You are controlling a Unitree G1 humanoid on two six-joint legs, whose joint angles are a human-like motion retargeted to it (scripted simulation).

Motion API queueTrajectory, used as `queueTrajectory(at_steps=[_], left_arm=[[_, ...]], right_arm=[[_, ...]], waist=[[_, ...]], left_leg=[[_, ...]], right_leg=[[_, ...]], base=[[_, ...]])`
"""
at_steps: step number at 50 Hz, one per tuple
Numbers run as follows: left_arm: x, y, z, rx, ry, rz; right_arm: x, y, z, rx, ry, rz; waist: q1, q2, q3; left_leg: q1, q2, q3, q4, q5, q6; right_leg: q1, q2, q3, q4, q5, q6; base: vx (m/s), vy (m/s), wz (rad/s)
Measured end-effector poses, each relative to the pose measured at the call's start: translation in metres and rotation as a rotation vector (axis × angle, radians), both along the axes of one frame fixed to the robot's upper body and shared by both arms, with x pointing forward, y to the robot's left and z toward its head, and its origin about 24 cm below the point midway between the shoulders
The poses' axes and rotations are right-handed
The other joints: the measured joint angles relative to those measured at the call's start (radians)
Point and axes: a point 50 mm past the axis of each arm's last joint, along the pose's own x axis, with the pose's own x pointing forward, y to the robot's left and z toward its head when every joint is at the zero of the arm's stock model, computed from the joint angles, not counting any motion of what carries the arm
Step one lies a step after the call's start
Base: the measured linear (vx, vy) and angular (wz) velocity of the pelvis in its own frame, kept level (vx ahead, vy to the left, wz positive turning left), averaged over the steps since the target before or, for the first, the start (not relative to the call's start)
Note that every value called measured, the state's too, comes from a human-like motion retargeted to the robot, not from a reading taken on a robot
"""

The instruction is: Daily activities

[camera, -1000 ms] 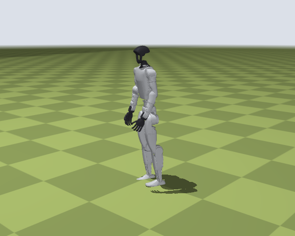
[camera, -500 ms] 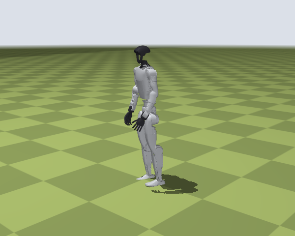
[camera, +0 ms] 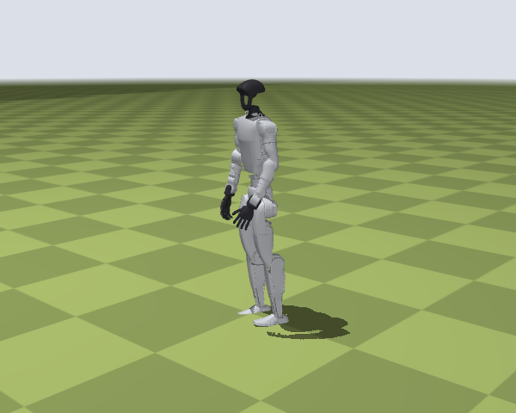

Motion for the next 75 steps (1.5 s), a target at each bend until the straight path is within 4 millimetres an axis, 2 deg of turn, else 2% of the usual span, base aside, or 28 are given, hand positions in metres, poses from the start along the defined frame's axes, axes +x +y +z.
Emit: queueTrajectory(at_steps=[47,75], left_arm=[[0.001,-0.010,-0.001,-0.004,0.039,-0.111],[0.003,-0.001,0.002,-0.006,0.050,-0.109]], right_arm=[[-0.004,0.004,-0.002,0.039,0.089,0.144],[-0.005,0.025,-0.002,0.111,0.142,0.355]], waist=[[0.006,-0.012,-0.019],[0.023,-0.027,-0.038]], left_leg=[[-0.027,-0.006,-0.022,0.022,0.003,0.009],[-0.067,0.004,-0.030,0.078,-0.014,0.003]], right_leg=[[-0.067,-0.008,-0.021,0.120,-0.056,0.008],[-0.097,-0.003,-0.037,0.159,-0.068,0.018]], base=[[0.00,0.00,0.00],[0.00,0.00,0.00]])
